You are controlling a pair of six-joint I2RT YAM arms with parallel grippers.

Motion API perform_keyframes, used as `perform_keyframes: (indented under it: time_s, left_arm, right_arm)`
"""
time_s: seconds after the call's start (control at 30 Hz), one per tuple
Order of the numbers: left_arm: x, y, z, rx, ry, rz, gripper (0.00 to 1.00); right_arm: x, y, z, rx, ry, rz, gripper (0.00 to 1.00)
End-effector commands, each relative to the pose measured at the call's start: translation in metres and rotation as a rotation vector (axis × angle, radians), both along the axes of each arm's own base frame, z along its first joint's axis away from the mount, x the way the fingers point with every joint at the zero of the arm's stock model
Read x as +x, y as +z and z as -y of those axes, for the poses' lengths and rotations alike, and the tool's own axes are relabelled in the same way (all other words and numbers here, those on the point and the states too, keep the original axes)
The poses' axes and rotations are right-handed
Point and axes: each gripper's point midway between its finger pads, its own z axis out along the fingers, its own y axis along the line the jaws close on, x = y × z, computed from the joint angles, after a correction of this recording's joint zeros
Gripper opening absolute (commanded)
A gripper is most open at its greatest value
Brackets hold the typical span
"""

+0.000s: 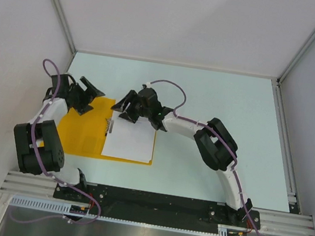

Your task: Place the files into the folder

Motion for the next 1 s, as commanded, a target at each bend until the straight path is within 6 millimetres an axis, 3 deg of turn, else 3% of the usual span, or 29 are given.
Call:
perform_keyframes:
  time_s: [0.0,0.1,0.27,0.43,0.97]
  left_arm:
    - [0.003,-0.014,-0.010,-0.078,0.077,-0.079,0.95]
    - [0.004,-0.022,-0.013,-0.100,0.088,-0.115,0.94]
    - [0.002,-0.034,-0.018,-0.072,0.099,-0.164,0.93]
    - [0.000,-0.031,-0.028,-0.005,0.116,-0.156,0.93]
    - [-0.002,-0.024,-0.040,0.065,0.150,-0.147,0.92]
  right_arm:
    - [0.011,0.019,-0.007,0.145,-0.163,-0.214,0.62]
    - [0.013,0.021,-0.014,0.202,-0.198,-0.293,0.59]
    - [0.004,0.003,-0.025,0.190,-0.242,-0.388,0.51]
    - [-0.003,-0.015,-0.025,0.156,-0.287,-0.401,0.47]
    - [-0.011,-0.032,-0.035,0.161,-0.293,-0.448,0.42]
